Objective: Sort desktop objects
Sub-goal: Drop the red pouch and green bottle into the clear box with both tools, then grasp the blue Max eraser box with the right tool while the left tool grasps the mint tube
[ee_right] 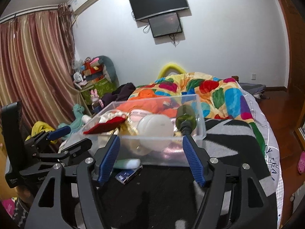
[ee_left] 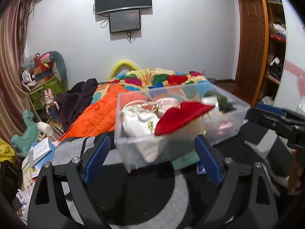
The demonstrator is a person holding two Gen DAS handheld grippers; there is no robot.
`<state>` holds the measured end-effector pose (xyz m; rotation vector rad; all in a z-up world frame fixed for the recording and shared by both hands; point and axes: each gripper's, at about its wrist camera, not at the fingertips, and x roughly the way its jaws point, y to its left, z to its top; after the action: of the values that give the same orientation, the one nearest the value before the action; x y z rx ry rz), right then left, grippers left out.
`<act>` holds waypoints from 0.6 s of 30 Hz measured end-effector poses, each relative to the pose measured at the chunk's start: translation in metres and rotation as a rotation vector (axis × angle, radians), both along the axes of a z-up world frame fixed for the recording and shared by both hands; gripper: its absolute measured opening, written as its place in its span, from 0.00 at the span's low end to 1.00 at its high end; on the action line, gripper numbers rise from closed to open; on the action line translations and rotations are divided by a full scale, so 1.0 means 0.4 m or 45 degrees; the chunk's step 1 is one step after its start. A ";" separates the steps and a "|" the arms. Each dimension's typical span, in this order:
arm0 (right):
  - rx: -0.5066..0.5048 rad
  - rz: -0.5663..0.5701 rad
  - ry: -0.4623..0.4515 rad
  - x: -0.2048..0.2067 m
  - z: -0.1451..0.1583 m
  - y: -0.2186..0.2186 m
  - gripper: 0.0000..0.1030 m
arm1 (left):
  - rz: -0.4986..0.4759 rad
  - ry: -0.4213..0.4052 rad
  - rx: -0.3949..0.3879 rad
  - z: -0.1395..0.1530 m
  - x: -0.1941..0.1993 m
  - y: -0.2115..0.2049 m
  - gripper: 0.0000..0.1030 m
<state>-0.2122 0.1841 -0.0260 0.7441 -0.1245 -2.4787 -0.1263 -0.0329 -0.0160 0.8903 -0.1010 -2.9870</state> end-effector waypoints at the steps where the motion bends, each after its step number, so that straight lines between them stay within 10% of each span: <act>1: 0.014 0.007 -0.007 0.001 -0.005 -0.008 0.63 | -0.004 -0.009 -0.013 -0.011 0.004 0.002 0.88; 9: 0.204 0.099 -0.099 0.003 -0.084 -0.111 0.63 | -0.017 -0.081 0.003 -0.066 0.015 -0.008 0.91; 18: 0.263 0.125 -0.177 -0.015 -0.133 -0.155 0.63 | 0.086 -0.149 0.323 -0.085 -0.002 -0.135 0.91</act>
<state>-0.2182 0.1220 -0.0793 0.9852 0.1172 -2.3685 -0.1269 -0.0867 -0.0500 1.0672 0.3064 -2.9262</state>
